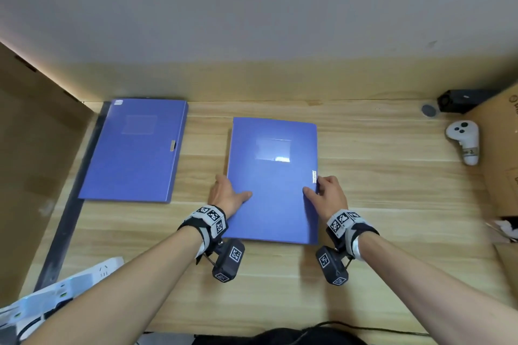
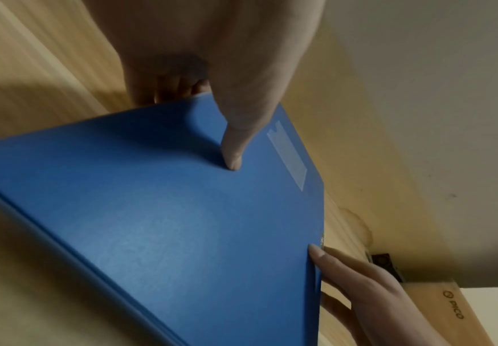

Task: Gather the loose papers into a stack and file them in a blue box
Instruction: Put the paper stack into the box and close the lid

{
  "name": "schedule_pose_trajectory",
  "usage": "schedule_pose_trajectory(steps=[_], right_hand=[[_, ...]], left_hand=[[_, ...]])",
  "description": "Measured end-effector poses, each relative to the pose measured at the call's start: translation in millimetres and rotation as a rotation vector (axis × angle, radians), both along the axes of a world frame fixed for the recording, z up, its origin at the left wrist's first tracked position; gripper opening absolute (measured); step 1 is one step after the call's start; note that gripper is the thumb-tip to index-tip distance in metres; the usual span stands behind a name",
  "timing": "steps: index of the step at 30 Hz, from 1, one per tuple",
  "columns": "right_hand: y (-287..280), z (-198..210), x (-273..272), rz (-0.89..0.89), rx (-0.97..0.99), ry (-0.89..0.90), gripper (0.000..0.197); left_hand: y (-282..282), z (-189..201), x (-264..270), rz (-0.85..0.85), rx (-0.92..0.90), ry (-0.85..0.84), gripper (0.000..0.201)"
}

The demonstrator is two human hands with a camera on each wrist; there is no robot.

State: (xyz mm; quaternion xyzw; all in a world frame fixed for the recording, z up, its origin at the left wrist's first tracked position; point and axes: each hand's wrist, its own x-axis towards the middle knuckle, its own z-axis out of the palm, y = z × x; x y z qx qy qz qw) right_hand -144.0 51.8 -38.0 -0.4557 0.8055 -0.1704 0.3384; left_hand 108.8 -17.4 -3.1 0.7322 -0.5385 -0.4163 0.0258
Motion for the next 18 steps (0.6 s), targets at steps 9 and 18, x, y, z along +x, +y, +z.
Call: schedule_pose_trajectory(steps=[9, 18], right_hand=[[-41, 37, 64, 0.0, -0.214, -0.245, 0.045], [-105, 48, 177, 0.09, -0.226, -0.282, 0.038]], left_hand=[[-26, 40, 65, 0.191, -0.162, 0.242, 0.058], [-71, 62, 181, 0.274, -0.222, 0.212, 0.051]])
